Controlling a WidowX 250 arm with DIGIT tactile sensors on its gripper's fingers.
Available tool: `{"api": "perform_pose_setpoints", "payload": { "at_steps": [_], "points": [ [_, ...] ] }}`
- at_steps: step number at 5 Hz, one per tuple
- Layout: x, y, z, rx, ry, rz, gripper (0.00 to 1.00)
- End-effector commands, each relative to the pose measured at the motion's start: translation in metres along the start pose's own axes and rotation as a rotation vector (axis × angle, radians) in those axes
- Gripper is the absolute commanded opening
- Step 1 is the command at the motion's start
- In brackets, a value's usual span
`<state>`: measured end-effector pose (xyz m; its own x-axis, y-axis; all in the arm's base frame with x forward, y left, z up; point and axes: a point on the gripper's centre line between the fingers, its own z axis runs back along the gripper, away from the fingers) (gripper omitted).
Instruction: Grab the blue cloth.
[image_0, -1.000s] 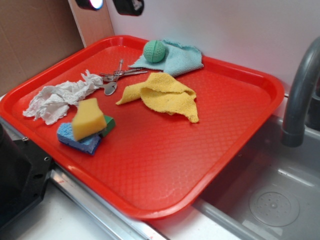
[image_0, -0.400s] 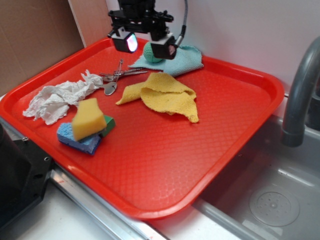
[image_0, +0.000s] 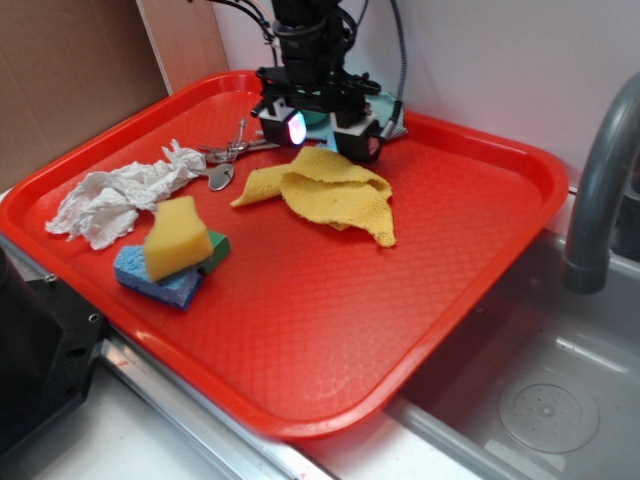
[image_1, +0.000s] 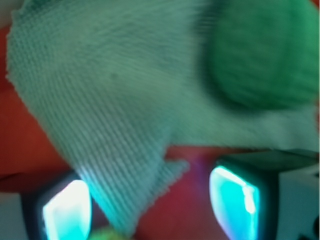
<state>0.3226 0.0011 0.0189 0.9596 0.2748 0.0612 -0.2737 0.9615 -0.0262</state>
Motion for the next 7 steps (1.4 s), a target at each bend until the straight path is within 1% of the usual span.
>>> {"api": "perform_pose_setpoints", "payload": {
  "at_steps": [1,2,3,4,5,6,7],
  "points": [
    [0.014,-0.006,0.000,0.023,-0.019,-0.134,0.00],
    [0.023,0.001,0.012,0.039,-0.009,-0.139,0.00],
    [0.017,0.026,0.035,0.038,0.005,-0.128,0.00],
    [0.004,0.043,0.039,0.018,0.027,-0.122,0.00],
    [-0.022,0.065,0.077,0.028,0.025,-0.127,0.00],
    [-0.059,0.085,0.127,-0.051,-0.020,-0.138,0.00],
    [-0.087,0.085,0.178,-0.059,-0.031,-0.154,0.00]
  ]
}}
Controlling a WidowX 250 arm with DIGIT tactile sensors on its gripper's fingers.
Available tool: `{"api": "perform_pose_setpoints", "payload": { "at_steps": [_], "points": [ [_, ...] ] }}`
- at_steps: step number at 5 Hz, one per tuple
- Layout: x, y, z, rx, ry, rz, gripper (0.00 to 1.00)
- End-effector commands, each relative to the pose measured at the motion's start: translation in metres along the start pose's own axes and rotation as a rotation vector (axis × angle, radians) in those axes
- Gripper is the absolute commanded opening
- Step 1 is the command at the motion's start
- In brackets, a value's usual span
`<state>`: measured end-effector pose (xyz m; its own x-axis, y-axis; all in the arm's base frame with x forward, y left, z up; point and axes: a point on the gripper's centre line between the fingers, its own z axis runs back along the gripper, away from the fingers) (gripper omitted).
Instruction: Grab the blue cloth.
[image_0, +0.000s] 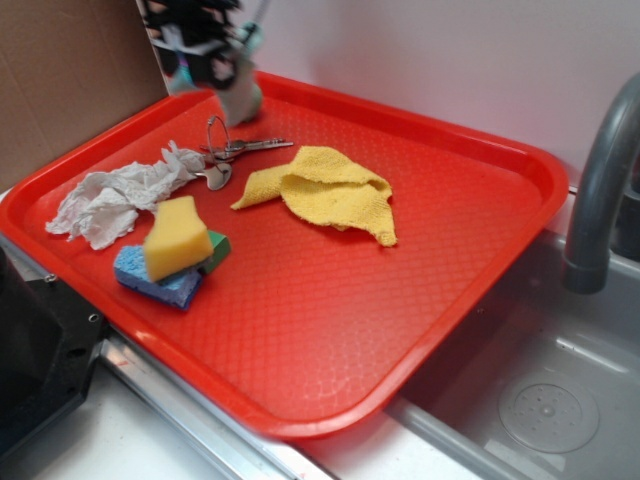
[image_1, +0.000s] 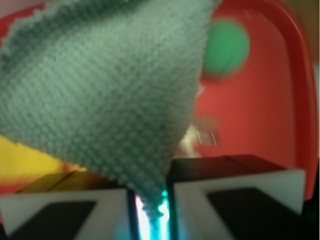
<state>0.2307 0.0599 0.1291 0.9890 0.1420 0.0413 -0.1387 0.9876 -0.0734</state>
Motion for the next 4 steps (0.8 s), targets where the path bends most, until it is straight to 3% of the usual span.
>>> {"api": "perform_pose_setpoints", "payload": {
  "at_steps": [1,2,3,4],
  "points": [
    [-0.037,-0.018,0.111,0.034,-0.043,-0.070,0.00],
    [-0.036,-0.027,0.133,-0.004,-0.002,-0.147,0.00],
    [-0.043,-0.034,0.128,0.009,0.007,-0.203,0.00],
    [-0.046,-0.040,0.106,0.024,0.054,-0.263,0.00]
  ]
}}
